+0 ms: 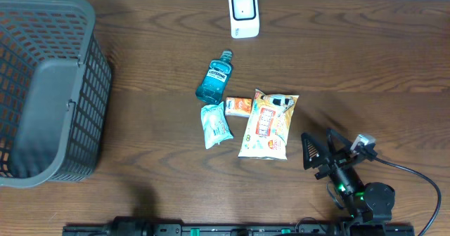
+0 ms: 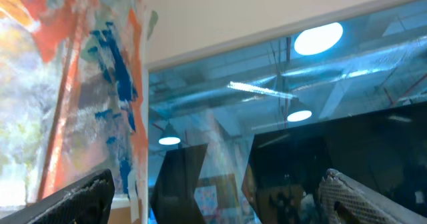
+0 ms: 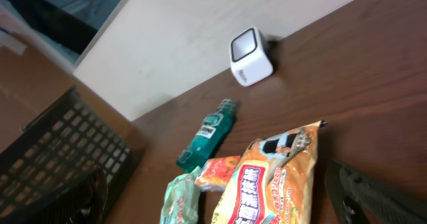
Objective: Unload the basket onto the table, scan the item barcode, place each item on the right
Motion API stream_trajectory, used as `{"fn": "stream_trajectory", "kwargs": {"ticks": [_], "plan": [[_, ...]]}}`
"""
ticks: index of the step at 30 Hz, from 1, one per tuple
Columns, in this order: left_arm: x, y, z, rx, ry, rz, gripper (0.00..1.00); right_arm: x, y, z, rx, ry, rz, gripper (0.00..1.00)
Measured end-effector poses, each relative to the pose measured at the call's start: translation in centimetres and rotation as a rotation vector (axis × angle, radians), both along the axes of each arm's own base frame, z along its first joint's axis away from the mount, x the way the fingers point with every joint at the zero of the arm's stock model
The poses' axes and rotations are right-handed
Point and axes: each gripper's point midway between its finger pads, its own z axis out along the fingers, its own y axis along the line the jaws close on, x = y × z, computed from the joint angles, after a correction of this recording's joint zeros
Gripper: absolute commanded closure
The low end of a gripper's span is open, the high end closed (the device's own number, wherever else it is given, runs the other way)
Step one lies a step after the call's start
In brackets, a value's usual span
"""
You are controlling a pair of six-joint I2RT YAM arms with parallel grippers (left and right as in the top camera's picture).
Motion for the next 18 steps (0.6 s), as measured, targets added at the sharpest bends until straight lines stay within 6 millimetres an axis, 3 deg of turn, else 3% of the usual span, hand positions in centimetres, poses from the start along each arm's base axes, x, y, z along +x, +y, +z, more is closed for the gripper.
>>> {"fn": "stream_trajectory", "kwargs": {"ticks": [11,18], "plan": [[8.3,-0.3,-4.6,0.008,0.187,0.001,0.02,-0.3,0.5,0.0,0.002,0.000,0.035,0.01],[16.1,-0.7,-11.5,0.020,0.491,0.000,0.02,-0.4,0.7,0.0,0.005,0.002,0.047,0.01]]}}
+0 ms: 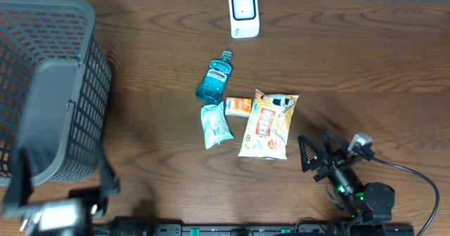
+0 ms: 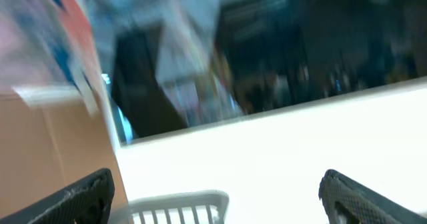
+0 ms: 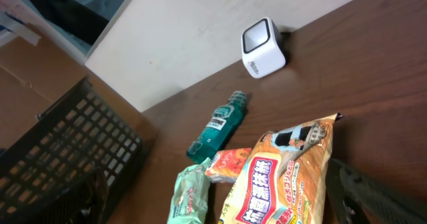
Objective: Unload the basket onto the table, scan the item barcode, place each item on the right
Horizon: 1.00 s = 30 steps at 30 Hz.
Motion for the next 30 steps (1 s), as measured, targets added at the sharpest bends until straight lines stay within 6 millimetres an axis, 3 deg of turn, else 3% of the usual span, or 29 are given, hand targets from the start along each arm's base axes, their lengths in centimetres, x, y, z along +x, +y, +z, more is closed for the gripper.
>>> {"fn": "stream_trajectory", "kwargs": {"ticks": [9,12,17,22,30], "plan": [[6.8,-0.4,-7.4,0.010,0.267,-0.009,0.02,-0.1,0.1,0.0,0.000,0.001,0.007,0.01],[7.6,-1.1,-8.1,0.016,0.263,-0.047,0.02,-0.1,0.2,0.0,-0.005,-0.002,0.014,0.01],[7.5,-1.8,-7.9,0.009,0.231,-0.088,0.02,-0.2,0.4,-0.1,-0.041,-0.019,0.032,0.01],[5.9,-1.9,-7.3,0.007,0.180,-0.102,0.02,-0.2,0.6,-0.7,-0.057,0.000,0.042,0.01],[3.9,-2.0,-8.7,0.008,0.144,-0.109,0.02,0.1,0.6,-2.6,-0.061,0.092,0.049,0.01]]}}
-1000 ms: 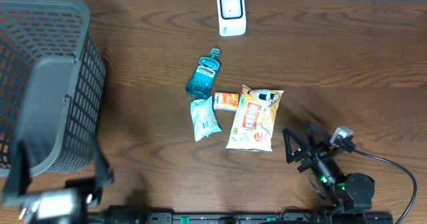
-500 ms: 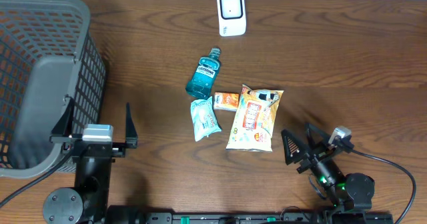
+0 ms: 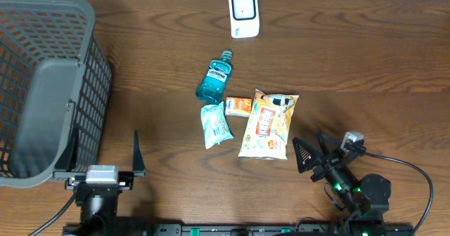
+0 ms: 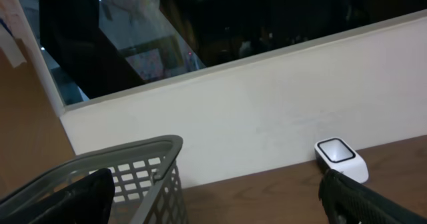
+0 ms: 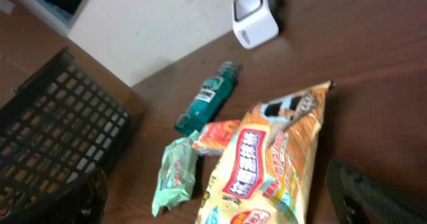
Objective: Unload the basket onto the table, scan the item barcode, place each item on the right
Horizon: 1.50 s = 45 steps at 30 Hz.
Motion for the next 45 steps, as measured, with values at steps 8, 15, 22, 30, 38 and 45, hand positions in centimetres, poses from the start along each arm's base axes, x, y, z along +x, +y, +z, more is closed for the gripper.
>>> {"fn": "stream_trajectory", "kwargs": {"ticks": [8,15,22,30,38,45], "plan": [[2.0,-0.1,-4.2,-0.006,0.100,-0.003,0.02,0.3,-0.3,-2.3,-0.009,0.108,-0.016,0.01],[3.8,-0.2,-9.5,-0.019,0.218,-0.004,0.02,0.9,-0.7,-4.8,-0.035,0.210,-0.040,0.01],[4.3,-0.2,-14.1,-0.020,0.355,-0.002,0.02,1.4,-0.9,-7.1,-0.051,0.300,-0.050,0.01],[4.0,-0.2,-15.7,-0.028,0.421,-0.001,0.02,3.0,-0.9,-8.6,-0.065,0.318,-0.048,0.01],[3.3,-0.2,-18.5,-0.023,0.537,0.001,0.02,3.7,-0.4,-11.3,-0.071,0.379,-0.013,0.01],[2.1,-0.1,-21.4,-0.018,0.667,0.004,0.02,6.7,1.8,-11.4,-0.059,0.385,0.146,0.01]]}}
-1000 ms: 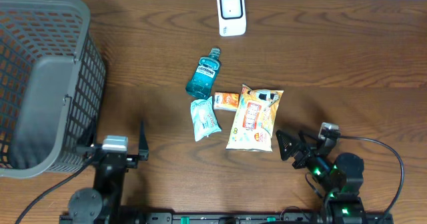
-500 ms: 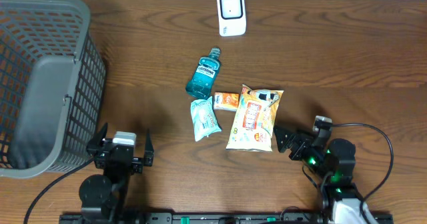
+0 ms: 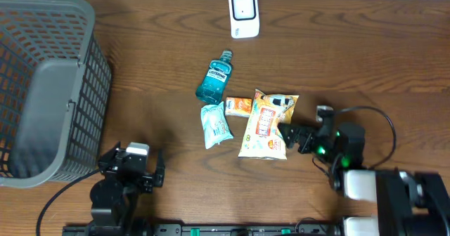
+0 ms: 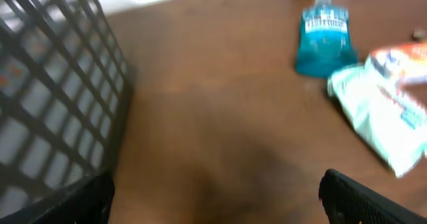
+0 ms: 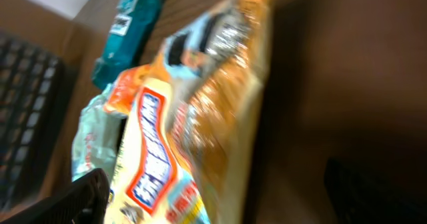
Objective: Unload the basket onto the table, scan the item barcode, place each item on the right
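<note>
Four items lie mid-table: a blue mouthwash bottle [image 3: 214,78], a small orange packet [image 3: 238,106], a pale green packet [image 3: 215,125] and a yellow-orange snack bag [image 3: 267,123]. The white scanner [image 3: 244,12] stands at the far edge. My right gripper [image 3: 294,139] is open and low at the snack bag's right edge. In the right wrist view the snack bag [image 5: 200,117] fills the space between the spread fingers [image 5: 73,197]. My left gripper [image 3: 133,160] is open near the front left, holding nothing, and faces the bottle [image 4: 325,41] and the green packet [image 4: 383,127].
A large grey mesh basket [image 3: 42,88] takes up the left side of the table, and its wall [image 4: 47,84] stands close on the left in the left wrist view. A cable [image 3: 365,116] loops behind the right arm.
The right gripper has moved from the front right up to the snack bag's right edge. The left wrist has tipped down from facing the back wall to facing the table and items.
At first the left arm was out of the overhead view, its camera aimed at the ceiling, and the right gripper sat open at the front right. The left arm then appeared at the front left and levelled. Now both open grippers face the items, the right at the snack bag.
</note>
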Motion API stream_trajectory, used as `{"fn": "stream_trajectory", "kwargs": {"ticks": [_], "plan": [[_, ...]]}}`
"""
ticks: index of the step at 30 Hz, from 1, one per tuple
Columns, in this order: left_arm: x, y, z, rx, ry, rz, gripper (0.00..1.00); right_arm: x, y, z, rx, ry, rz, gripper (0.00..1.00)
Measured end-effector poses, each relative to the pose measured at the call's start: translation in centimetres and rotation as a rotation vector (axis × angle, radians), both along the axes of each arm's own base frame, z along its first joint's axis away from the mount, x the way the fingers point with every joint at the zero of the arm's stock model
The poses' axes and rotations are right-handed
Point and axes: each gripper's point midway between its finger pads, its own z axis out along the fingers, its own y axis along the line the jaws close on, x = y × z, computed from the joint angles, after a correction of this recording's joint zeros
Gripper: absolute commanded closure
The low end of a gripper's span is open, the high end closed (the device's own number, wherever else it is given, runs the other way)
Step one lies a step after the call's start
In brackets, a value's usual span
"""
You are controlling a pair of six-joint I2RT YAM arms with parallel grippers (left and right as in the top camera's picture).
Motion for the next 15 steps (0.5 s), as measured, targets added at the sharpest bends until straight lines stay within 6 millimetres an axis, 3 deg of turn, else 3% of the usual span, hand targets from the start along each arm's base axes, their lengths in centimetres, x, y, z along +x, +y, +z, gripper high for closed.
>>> {"fn": "stream_trajectory", "kwargs": {"ticks": [2,6,8,10,12,15], "plan": [[-0.6,0.0,-1.2,0.002,0.053,0.000,0.02,0.5,0.6,0.0,0.017,0.001,0.044,0.03],[-2.3,0.1,-3.8,0.008,0.181,0.000,0.02,0.9,1.4,-0.4,0.036,0.009,0.098,0.23],[-3.1,0.1,-4.9,0.010,0.235,0.000,0.02,0.5,1.5,-0.7,0.035,0.020,0.118,0.45],[-3.3,0.1,-5.1,0.009,0.247,-0.002,0.02,0.1,1.6,-1.2,0.036,0.041,0.125,0.73],[-3.4,0.1,-5.1,0.009,0.252,-0.003,0.02,-0.5,1.6,-1.9,0.036,0.074,0.124,0.95],[-3.5,0.1,-5.0,0.009,0.253,-0.003,0.02,-1.2,1.5,-2.6,0.041,0.112,0.118,0.99]]}}
